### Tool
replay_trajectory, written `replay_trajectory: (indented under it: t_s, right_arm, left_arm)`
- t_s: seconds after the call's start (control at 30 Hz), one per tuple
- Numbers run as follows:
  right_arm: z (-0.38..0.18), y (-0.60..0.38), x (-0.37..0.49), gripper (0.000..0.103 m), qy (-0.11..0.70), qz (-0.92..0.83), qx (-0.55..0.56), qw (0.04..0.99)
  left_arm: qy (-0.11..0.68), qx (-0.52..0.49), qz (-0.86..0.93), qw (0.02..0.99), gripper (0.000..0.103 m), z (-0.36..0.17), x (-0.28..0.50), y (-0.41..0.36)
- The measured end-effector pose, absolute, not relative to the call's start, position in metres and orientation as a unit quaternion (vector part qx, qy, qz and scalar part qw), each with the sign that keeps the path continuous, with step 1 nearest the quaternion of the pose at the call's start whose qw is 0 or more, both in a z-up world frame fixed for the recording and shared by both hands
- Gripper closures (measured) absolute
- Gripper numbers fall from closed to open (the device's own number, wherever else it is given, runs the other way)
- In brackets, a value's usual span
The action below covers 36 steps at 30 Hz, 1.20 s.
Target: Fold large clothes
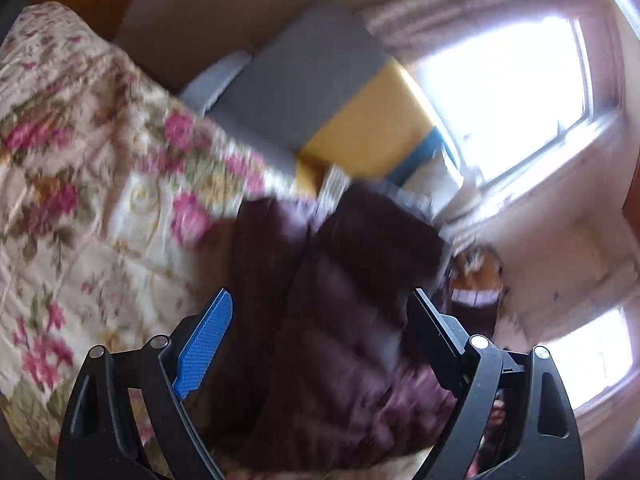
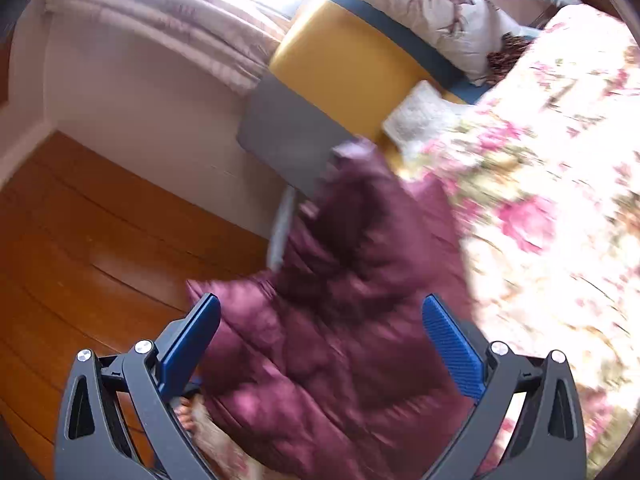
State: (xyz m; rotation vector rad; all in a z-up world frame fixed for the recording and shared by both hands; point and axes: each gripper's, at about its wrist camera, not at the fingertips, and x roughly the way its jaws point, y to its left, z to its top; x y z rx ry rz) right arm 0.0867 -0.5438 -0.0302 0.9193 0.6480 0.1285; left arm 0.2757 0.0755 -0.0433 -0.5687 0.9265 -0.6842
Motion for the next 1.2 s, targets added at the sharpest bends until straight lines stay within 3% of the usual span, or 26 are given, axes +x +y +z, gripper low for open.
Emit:
replay_trajectory:
  t_s: [0.1,0.13,0.17,0.23,0.27,0.33,0.43,0.53,0.9,0.97,1.03,1.07,1.1,1.13,1.2]
  right_arm:
    - [-0.066,-0.534,0.058,0.002,0.341,0.045,0.432,0.834]
    - [-0.074,-0.529,0.054,0.005,0.349,0.043,0.428,0.832]
    - [-0.083,-0.521,0.051,0.008,0.360,0.046,0.424,0.830]
    - [-0.090,-0.506,0.051,0.032,0.382,0.024,0.395,0.835]
    - [-0.091,-0.503,0.051,0.035,0.382,0.017,0.388,0.838]
    - [-0.087,-0.500,0.046,0.051,0.378,0.013,0.390,0.839]
    - [-0.071,-0.496,0.029,0.066,0.366,0.021,0.385,0.847]
    - [-0.057,-0.483,0.011,0.073,0.371,0.022,0.355,0.858]
    - [-0.049,-0.442,-0.113,0.074,0.404,0.026,0.326,0.854]
    - [-0.047,-0.434,-0.120,0.070,0.410,0.020,0.308,0.858]
    - [-0.039,-0.423,-0.108,0.060,0.414,0.006,0.284,0.865]
    - [-0.035,-0.420,-0.104,0.055,0.413,-0.006,0.265,0.871]
    - [-0.030,-0.419,-0.097,0.043,0.410,-0.017,0.250,0.877]
    - [-0.023,-0.416,-0.090,0.035,0.405,-0.026,0.228,0.885]
    - [-0.008,-0.410,-0.074,0.032,0.383,-0.045,0.185,0.904]
  left_arm:
    - [0.466,-0.244,-0.336,0.782,0.018,-0.080,0.255,0.058]
    - [0.473,-0.237,-0.340,0.778,0.031,-0.088,0.250,0.052]
    - [0.473,-0.232,-0.354,0.773,0.038,-0.093,0.242,0.045]
    - [0.463,-0.223,-0.354,0.782,0.055,-0.091,0.232,0.039]
    - [0.456,-0.225,-0.360,0.782,0.061,-0.087,0.226,0.038]
    - [0.447,-0.226,-0.363,0.786,0.077,-0.078,0.217,0.042]
    - [0.437,-0.202,-0.370,0.795,0.084,-0.068,0.196,0.044]
    - [0.431,-0.197,-0.377,0.796,0.086,-0.064,0.171,0.050]
    - [0.446,-0.219,-0.393,0.774,0.084,-0.085,0.030,0.097]
    - [0.447,-0.200,-0.377,0.786,0.074,-0.082,0.013,0.099]
    - [0.441,-0.168,-0.353,0.808,0.046,-0.075,0.009,0.098]
    - [0.426,-0.145,-0.338,0.827,0.039,-0.067,0.010,0.097]
    - [0.412,-0.135,-0.331,0.838,0.027,-0.059,0.013,0.095]
    - [0.396,-0.123,-0.326,0.849,0.024,-0.049,0.015,0.093]
    - [0.373,-0.096,-0.319,0.866,0.024,-0.036,0.029,0.083]
